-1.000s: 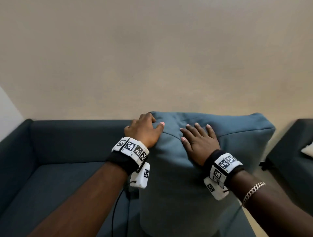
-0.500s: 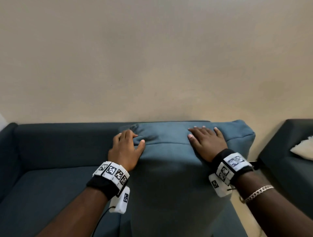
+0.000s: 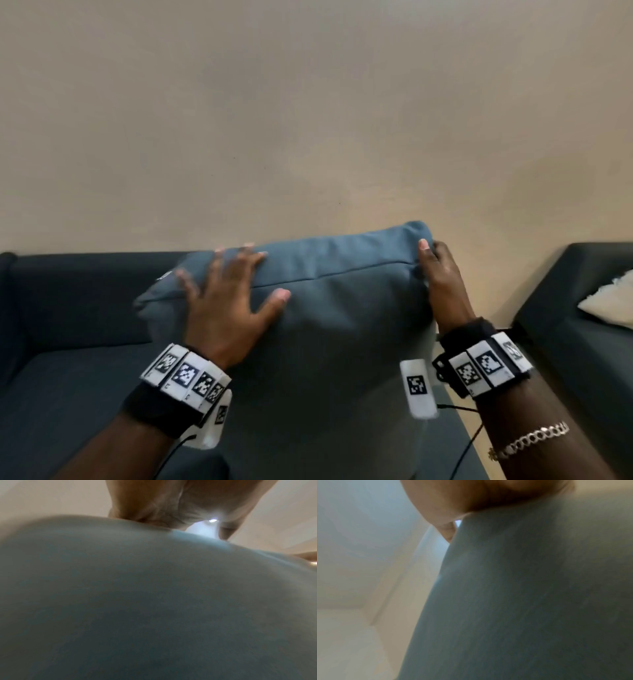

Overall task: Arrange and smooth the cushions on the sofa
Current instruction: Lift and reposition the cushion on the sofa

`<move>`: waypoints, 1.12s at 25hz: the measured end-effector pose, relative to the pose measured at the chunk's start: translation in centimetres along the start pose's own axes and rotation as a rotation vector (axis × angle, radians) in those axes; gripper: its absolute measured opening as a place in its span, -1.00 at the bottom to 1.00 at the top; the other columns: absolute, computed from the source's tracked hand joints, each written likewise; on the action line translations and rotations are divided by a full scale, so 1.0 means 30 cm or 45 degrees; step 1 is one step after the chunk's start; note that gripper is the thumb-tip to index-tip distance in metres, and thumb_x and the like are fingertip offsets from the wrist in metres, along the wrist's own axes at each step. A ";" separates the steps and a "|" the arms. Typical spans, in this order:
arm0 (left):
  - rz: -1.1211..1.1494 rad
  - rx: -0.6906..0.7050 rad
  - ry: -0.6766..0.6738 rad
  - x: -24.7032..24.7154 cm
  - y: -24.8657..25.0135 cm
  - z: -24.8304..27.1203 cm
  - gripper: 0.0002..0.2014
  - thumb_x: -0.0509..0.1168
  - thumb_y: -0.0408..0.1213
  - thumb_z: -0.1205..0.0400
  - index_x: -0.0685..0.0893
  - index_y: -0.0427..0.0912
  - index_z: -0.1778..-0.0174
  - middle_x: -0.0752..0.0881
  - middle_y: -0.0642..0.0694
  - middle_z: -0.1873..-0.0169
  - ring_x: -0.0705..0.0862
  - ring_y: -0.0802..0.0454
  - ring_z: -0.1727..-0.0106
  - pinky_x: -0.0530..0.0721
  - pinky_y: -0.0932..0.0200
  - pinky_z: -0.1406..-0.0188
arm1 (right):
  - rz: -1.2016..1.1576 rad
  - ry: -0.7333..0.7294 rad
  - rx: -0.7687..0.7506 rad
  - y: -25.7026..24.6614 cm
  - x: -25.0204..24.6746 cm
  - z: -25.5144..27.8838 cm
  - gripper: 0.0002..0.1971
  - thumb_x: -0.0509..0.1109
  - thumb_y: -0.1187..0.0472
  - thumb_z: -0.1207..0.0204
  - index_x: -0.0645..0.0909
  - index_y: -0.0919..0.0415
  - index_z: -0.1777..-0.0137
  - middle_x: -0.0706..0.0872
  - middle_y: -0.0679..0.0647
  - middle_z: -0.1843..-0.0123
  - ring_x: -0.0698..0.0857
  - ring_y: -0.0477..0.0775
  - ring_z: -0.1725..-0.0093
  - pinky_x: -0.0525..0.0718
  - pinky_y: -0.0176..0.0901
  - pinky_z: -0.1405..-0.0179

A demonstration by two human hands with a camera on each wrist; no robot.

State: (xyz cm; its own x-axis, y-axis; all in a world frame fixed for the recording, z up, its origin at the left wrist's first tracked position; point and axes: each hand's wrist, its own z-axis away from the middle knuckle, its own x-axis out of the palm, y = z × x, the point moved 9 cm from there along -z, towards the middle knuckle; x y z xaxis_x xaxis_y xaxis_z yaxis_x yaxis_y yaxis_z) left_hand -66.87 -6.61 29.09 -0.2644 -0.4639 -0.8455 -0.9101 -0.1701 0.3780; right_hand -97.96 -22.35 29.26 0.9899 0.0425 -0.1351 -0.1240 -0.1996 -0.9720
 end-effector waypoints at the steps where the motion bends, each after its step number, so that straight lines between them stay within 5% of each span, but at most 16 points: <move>1: -0.068 0.150 -0.052 0.011 0.099 -0.004 -0.07 -0.08 0.67 -0.47 0.17 0.28 -0.74 0.12 0.27 -0.78 -0.05 0.06 -0.83 -0.35 -0.55 -0.65 | -0.225 -0.115 0.005 -0.003 0.028 0.013 -0.58 0.08 -0.22 -0.79 0.65 0.04 -0.16 0.82 -0.08 -0.04 0.77 0.05 -0.09 0.71 -0.11 -0.10; 4: -0.096 0.181 -0.031 0.003 0.212 -0.047 0.17 0.08 0.80 -0.22 0.16 0.28 -0.73 0.31 0.21 -0.72 0.22 0.08 -0.77 -0.13 -0.47 -0.74 | -0.367 -0.368 0.146 0.127 0.102 0.042 -0.51 0.14 -0.24 -0.76 0.69 0.11 -0.29 0.84 0.07 -0.27 0.81 0.08 -0.26 0.73 -0.12 -0.13; 7: 0.043 0.033 0.095 -0.022 0.107 -0.076 -0.12 0.36 0.65 -0.20 0.52 0.26 -0.38 0.71 0.20 -0.29 0.62 0.05 -0.42 0.30 -0.33 -0.65 | 0.108 -0.530 0.261 0.510 0.176 0.136 -0.31 0.56 -0.42 -0.36 0.62 -0.06 -0.40 0.77 -0.05 -0.35 0.71 0.10 -0.41 0.67 -0.30 -0.15; 10: 0.043 -0.049 0.210 -0.011 -0.033 -0.052 -0.43 0.50 0.47 -0.32 0.63 0.13 -0.01 0.77 0.13 0.08 0.73 -0.05 -0.12 0.54 -0.17 -0.33 | 0.249 -0.450 0.271 0.781 0.236 0.246 -0.26 0.56 -0.57 -0.16 0.73 0.02 -0.09 0.86 0.01 -0.05 0.81 0.13 -0.15 0.77 0.06 -0.14; 12: 0.077 -0.099 0.325 -0.017 -0.119 -0.031 -0.51 0.50 0.38 -0.39 0.60 0.04 0.13 0.78 -0.02 0.21 0.76 -0.19 0.02 0.60 -0.12 -0.09 | 0.286 -0.265 0.191 0.762 0.262 0.240 -0.40 0.59 -0.49 -0.23 0.66 0.08 0.21 0.78 0.05 0.30 0.72 0.10 0.21 0.71 0.12 0.14; 14: 0.200 -0.178 0.517 -0.085 -0.202 -0.016 -0.52 0.44 0.32 -0.45 0.57 -0.04 0.19 0.76 -0.15 0.31 0.75 -0.28 0.17 0.66 -0.13 0.09 | 0.306 -0.124 0.144 0.658 0.293 0.218 -0.65 0.62 -0.15 -0.44 0.60 0.08 0.25 0.69 0.03 0.43 0.62 0.09 0.33 0.56 0.03 0.27; 18: 0.616 -0.330 0.946 -0.315 -0.383 0.015 -0.58 0.54 0.03 -0.52 0.48 -0.17 0.25 0.60 -0.08 0.45 0.47 0.01 0.38 0.48 0.04 0.35 | 0.126 -0.073 -0.171 0.342 0.381 0.208 -0.68 0.54 -0.08 -0.49 0.58 0.07 0.33 0.59 -0.08 0.48 0.52 -0.05 0.41 0.53 0.01 0.35; 21: 0.746 -0.410 1.191 -0.432 -0.559 0.083 -0.70 0.54 -0.13 -0.52 0.55 -0.18 0.24 0.58 0.14 0.44 0.45 0.19 0.34 0.51 0.18 0.30 | 0.079 -0.117 -0.316 0.124 0.485 0.236 -0.70 0.63 0.19 -0.53 0.61 0.19 0.35 0.57 -0.10 0.47 0.48 -0.17 0.42 0.48 -0.22 0.38; 24: 0.811 -0.545 1.264 -0.384 -0.748 0.229 -0.84 0.52 -0.11 -0.54 0.67 -0.02 0.10 0.73 0.25 0.27 0.64 0.30 0.20 0.62 0.26 0.08 | 0.216 -0.197 -0.407 0.042 0.606 0.249 -0.71 0.65 0.09 -0.50 0.63 0.16 0.32 0.64 -0.11 0.42 0.56 -0.12 0.38 0.52 -0.19 0.35; 26: 0.791 -0.783 1.076 -0.228 -0.893 0.354 -0.68 0.50 -0.01 -0.55 0.67 -0.13 -0.07 0.74 0.07 0.12 0.70 0.09 0.05 0.61 0.10 0.02 | 0.444 -0.266 -0.357 0.132 0.689 0.261 -0.70 0.64 -0.03 -0.49 0.63 0.08 0.30 0.69 -0.09 0.37 0.65 0.01 0.30 0.59 -0.08 0.26; 28: 0.747 -0.941 0.757 -0.028 -0.973 0.483 -0.41 0.47 0.05 -0.62 0.55 -0.10 -0.52 0.65 -0.09 -0.39 0.60 -0.11 -0.47 0.50 0.08 -0.38 | 0.755 -0.459 -0.239 0.327 0.781 0.310 -0.72 0.58 -0.13 -0.52 0.63 -0.01 0.26 0.74 -0.09 0.26 0.74 0.10 0.11 0.64 0.01 0.05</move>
State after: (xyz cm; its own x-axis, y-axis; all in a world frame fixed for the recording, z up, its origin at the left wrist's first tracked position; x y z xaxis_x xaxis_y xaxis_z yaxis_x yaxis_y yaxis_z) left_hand -44.70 11.35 13.30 -0.2164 -0.9507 -0.2220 -0.2284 -0.1718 0.9583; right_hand -76.61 -14.21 14.78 0.6714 0.1888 -0.7166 -0.5879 -0.4530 -0.6702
